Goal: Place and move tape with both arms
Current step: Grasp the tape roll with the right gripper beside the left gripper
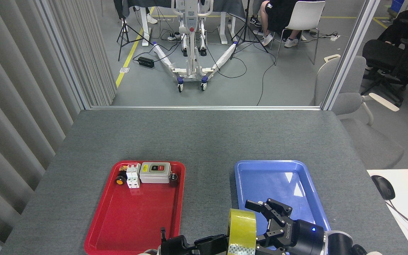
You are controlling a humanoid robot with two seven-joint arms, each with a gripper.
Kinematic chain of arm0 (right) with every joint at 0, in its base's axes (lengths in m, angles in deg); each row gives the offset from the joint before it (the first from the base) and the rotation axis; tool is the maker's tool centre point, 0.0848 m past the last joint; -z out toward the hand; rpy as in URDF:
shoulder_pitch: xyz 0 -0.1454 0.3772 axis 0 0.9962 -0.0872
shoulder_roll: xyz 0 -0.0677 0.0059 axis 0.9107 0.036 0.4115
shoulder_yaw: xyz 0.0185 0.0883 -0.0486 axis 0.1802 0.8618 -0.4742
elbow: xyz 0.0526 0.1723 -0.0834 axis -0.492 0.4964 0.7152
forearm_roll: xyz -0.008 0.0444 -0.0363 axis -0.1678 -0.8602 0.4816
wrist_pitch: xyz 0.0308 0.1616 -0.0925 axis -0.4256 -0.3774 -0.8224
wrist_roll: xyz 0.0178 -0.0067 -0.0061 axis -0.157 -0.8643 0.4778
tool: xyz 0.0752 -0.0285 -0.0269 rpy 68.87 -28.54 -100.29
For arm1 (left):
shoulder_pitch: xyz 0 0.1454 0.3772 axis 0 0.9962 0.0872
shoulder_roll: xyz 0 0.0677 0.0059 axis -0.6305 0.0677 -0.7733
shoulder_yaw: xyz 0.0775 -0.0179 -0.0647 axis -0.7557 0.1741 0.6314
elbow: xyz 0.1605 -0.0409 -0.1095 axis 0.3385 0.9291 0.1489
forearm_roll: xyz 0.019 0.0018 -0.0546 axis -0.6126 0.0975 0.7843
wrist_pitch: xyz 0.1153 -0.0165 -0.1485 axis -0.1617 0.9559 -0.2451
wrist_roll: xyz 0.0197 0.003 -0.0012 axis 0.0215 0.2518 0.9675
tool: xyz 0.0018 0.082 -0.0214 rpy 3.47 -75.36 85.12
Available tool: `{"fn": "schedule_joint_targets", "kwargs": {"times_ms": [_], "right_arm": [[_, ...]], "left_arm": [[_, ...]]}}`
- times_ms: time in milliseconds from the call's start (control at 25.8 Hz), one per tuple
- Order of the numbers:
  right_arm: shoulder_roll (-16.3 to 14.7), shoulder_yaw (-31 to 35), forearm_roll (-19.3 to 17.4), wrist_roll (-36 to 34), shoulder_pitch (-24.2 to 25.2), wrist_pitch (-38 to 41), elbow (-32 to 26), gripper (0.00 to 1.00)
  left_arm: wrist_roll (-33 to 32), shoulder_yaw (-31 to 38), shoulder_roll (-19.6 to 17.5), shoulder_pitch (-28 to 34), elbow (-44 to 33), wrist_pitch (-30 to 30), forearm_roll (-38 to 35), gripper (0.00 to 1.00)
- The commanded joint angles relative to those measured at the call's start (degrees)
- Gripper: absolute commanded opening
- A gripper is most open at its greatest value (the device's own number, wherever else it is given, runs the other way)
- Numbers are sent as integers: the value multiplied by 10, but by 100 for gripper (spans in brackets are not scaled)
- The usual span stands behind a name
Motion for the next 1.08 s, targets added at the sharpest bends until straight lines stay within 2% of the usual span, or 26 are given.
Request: {"fn": "schedule_joint_targets", "kwargs": {"times_ms": [0,116,349,426,697,1046], "right_arm": [[5,-10,3,0,-22,0,9,97],[1,-11,11,0,-22,0,23,94],[0,-11,20,0,-22,0,28,74],[-4,-11,20,0,-21,0,28,71],[-13,-11,18,0,-16,0,28,49],[-12,-9,14,-2,-13,0,28,41]], "left_arm": [[-1,-1,0,-2,1,-1,0,0],[-1,-2,0,-2,1,-2,0,0],[-1,-3,-1,-2,2,-7,0,0],[-1,-3,-1,-2,2,-7,0,0],[-1,-3,-4,-1,2,-9,0,0],[-1,-3,-6,-1,2,-16,0,0]]}}
